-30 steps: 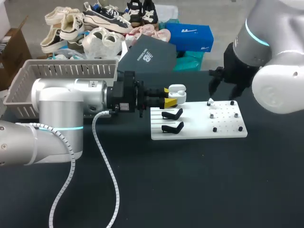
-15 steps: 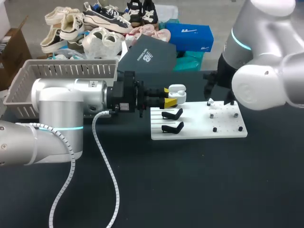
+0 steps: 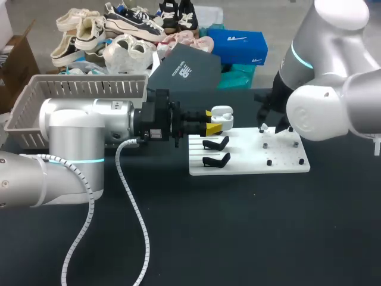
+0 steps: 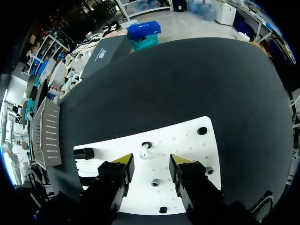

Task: Pick up each earbud case from the left stands, insert the matching earbuds, close the lid, and place the case in the box.

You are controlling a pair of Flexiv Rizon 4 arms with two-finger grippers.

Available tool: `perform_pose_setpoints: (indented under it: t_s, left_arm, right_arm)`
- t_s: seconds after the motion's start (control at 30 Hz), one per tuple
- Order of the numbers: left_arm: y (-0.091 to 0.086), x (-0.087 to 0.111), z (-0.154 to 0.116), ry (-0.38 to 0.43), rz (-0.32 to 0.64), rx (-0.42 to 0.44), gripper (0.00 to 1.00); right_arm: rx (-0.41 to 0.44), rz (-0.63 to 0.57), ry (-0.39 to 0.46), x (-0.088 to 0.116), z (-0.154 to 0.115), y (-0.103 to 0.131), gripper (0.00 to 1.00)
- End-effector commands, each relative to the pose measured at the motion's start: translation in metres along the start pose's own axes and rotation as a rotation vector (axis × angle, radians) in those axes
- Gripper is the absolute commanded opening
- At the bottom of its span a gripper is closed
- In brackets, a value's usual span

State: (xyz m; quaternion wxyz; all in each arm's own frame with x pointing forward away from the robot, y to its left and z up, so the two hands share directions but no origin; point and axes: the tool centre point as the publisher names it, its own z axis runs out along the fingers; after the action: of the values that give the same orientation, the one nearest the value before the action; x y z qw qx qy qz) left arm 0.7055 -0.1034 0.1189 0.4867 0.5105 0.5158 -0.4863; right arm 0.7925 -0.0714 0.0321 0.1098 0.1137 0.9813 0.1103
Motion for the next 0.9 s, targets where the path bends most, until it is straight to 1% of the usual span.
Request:
perform_pose_setpoints:
  t_s: [0.03, 0.67, 0.83, 0.9]
  left_arm:
    - [0.0010, 0.0004, 0.0002, -0.001, 0.000, 0.002, 0.00]
    - [0.0010, 0.0004, 0.0002, -0.001, 0.000, 0.002, 0.00]
    - [0.0010, 0.0004, 0.0002, -0.001, 0.000, 0.002, 0.00]
    - [0.0010, 0.0004, 0.0002, -0.001, 0.000, 0.002, 0.00]
  right_arm:
    - [-0.005, 0.006, 0.002, -0.0032, 0.0030, 0.0011, 0.45]
    - [-0.019, 0.009, 0.017, -0.0085, 0.0096, 0.0055, 0.41]
    - [-0.022, 0.010, 0.024, -0.0086, 0.0115, 0.0074, 0.37]
    - [-0.022, 0.007, 0.026, -0.0082, 0.0117, 0.0081, 0.34]
